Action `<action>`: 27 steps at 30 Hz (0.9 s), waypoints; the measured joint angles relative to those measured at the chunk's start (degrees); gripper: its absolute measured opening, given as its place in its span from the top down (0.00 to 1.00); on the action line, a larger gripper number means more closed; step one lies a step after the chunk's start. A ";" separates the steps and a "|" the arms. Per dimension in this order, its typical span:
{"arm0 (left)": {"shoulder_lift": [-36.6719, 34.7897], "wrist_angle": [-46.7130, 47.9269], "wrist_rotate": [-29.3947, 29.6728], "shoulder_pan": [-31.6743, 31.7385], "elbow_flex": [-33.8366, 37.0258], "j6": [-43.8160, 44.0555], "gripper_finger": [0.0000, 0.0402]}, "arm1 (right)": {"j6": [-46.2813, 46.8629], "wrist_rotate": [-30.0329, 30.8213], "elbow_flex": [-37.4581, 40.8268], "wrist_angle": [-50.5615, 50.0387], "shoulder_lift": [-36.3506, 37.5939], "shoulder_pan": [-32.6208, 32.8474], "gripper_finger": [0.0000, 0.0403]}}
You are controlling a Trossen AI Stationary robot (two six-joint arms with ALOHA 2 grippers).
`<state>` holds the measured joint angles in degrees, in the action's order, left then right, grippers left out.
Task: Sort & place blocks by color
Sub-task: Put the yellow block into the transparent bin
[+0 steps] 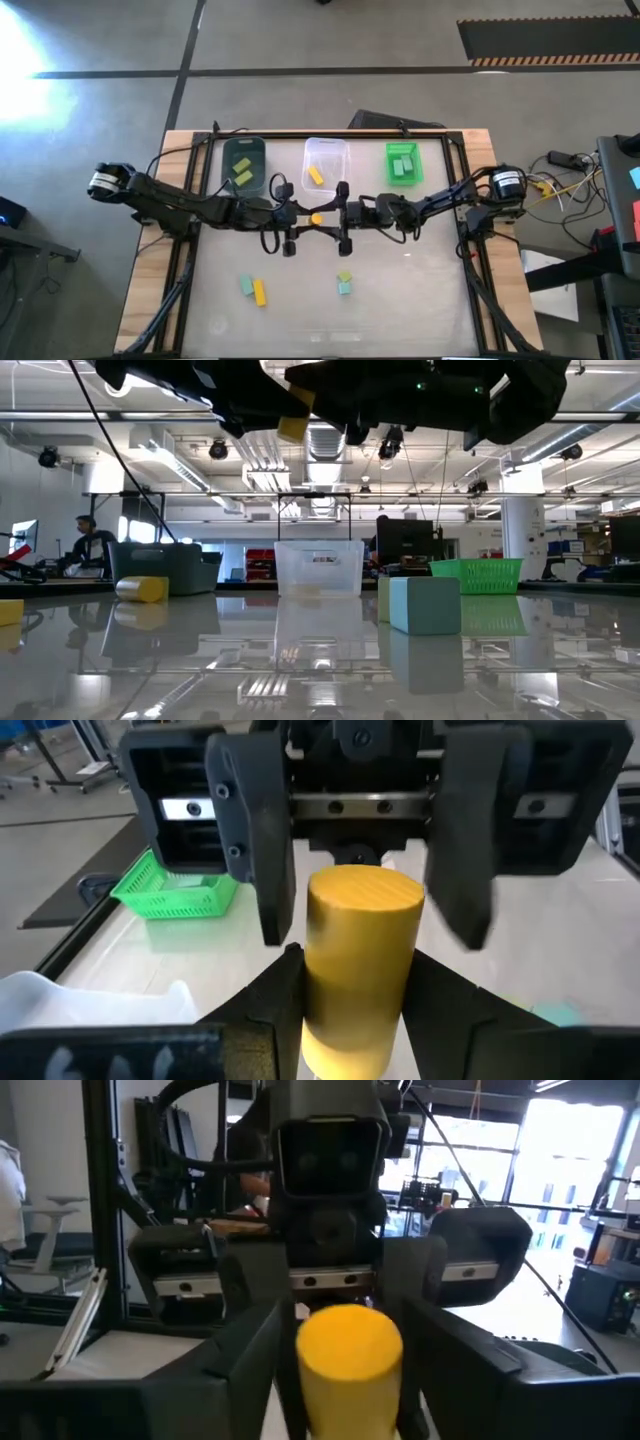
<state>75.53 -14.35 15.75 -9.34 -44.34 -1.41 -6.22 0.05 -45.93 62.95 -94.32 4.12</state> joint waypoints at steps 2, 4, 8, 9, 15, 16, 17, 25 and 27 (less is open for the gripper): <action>0.00 -0.79 0.00 0.00 0.00 -0.11 0.71 | 0.01 0.12 0.00 0.01 -0.07 0.00 0.56; -0.06 -1.31 -0.02 0.00 0.00 -0.41 0.71 | -0.03 0.70 0.01 0.01 -0.25 0.00 0.62; -0.13 -1.34 0.00 0.00 0.00 -0.12 0.69 | -1.35 1.41 0.04 0.01 -0.26 0.00 0.70; -0.13 -1.35 0.00 0.00 0.00 -0.13 0.67 | -1.44 1.44 0.04 0.01 -0.26 0.00 0.70; -0.21 -0.39 1.63 0.00 0.00 0.62 0.47 | 0.00 1.45 -0.43 -3.34 0.52 0.00 0.70; -0.28 0.51 2.31 0.00 0.00 0.61 0.44 | 0.07 1.47 -0.68 -4.67 0.72 0.00 0.70; -0.34 1.64 3.17 0.00 0.00 0.41 0.42 | 0.07 1.64 -0.93 -6.26 1.05 -0.01 0.70; -5.23 14.07 11.51 0.00 0.05 -2.63 0.34 | -0.95 4.94 -11.71 -40.88 6.93 -2.64 0.70; -7.40 15.08 14.06 0.02 1.02 -3.53 0.34 | -1.74 7.97 -16.97 -53.78 7.06 -3.83 0.70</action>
<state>68.13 0.73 29.81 -9.33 -43.32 -4.94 -7.96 8.01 -62.91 9.17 -87.26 0.29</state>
